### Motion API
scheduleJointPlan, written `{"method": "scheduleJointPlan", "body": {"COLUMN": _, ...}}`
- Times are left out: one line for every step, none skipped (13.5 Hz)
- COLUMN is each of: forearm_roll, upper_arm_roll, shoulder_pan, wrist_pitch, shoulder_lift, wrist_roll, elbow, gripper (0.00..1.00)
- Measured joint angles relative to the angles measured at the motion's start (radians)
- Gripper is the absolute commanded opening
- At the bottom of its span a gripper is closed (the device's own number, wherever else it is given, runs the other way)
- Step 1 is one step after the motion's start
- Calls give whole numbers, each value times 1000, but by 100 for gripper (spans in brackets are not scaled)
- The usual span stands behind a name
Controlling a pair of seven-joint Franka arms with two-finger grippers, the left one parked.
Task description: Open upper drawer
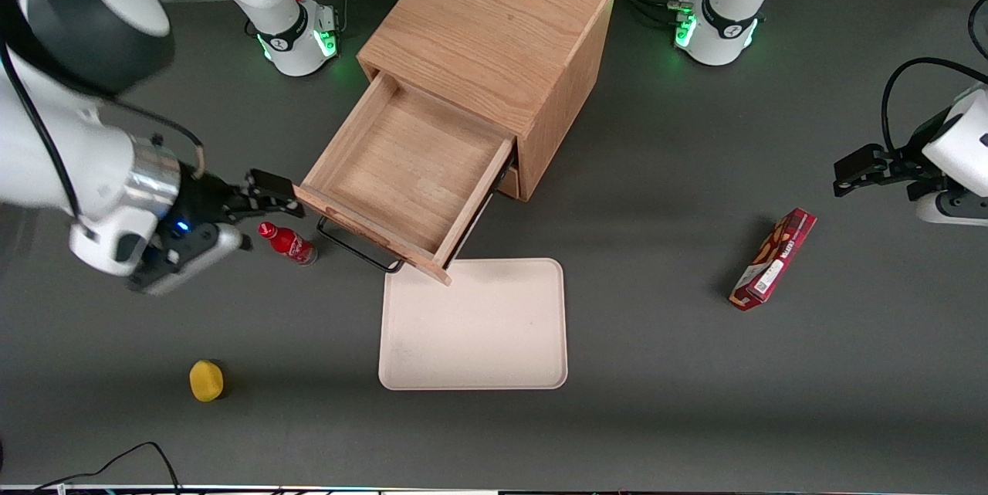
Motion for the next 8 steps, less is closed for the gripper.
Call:
{"method": "scheduleJointPlan", "body": {"forearm_roll": -57, "upper_arm_roll": 2, "shoulder_pan": 2, "wrist_pitch": -26, "shoulder_lift": -29, "wrist_roll": 67, "elbow": -1, "gripper": 100}}
{"method": "scheduleJointPlan", "body": {"forearm_roll": -94, "upper_arm_roll": 1, "shoulder_pan": 1, "wrist_pitch": -64, "shoulder_lift": -55, "wrist_roll": 104, "elbow": -4, "gripper": 100}}
{"method": "scheduleJointPlan", "body": {"forearm_roll": -112, "upper_arm_roll": -6, "shoulder_pan": -1, "wrist_pitch": -96, "shoulder_lift": -80, "wrist_roll": 124, "elbow": -14, "gripper": 100}}
{"method": "scheduleJointPlan", "body": {"forearm_roll": -119, "upper_arm_roll": -25, "shoulder_pan": -6, "wrist_pitch": -127, "shoulder_lift": -112, "wrist_roll": 129, "elbow": -39, "gripper": 100}}
{"method": "scheduleJointPlan", "body": {"forearm_roll": -120, "upper_arm_roll": -57, "shoulder_pan": -14, "wrist_pitch": -139, "shoulder_lift": -158, "wrist_roll": 125, "elbow": -92, "gripper": 100}}
{"method": "scheduleJointPlan", "body": {"forearm_roll": -120, "upper_arm_roll": -92, "shoulder_pan": -21, "wrist_pitch": -128, "shoulder_lift": -212, "wrist_roll": 108, "elbow": -165, "gripper": 100}}
{"method": "scheduleJointPlan", "body": {"forearm_roll": -120, "upper_arm_roll": -124, "shoulder_pan": -26, "wrist_pitch": -91, "shoulder_lift": -273, "wrist_roll": 86, "elbow": -257, "gripper": 100}}
{"method": "scheduleJointPlan", "body": {"forearm_roll": -120, "upper_arm_roll": -154, "shoulder_pan": -27, "wrist_pitch": -40, "shoulder_lift": -339, "wrist_roll": 73, "elbow": -359, "gripper": 100}}
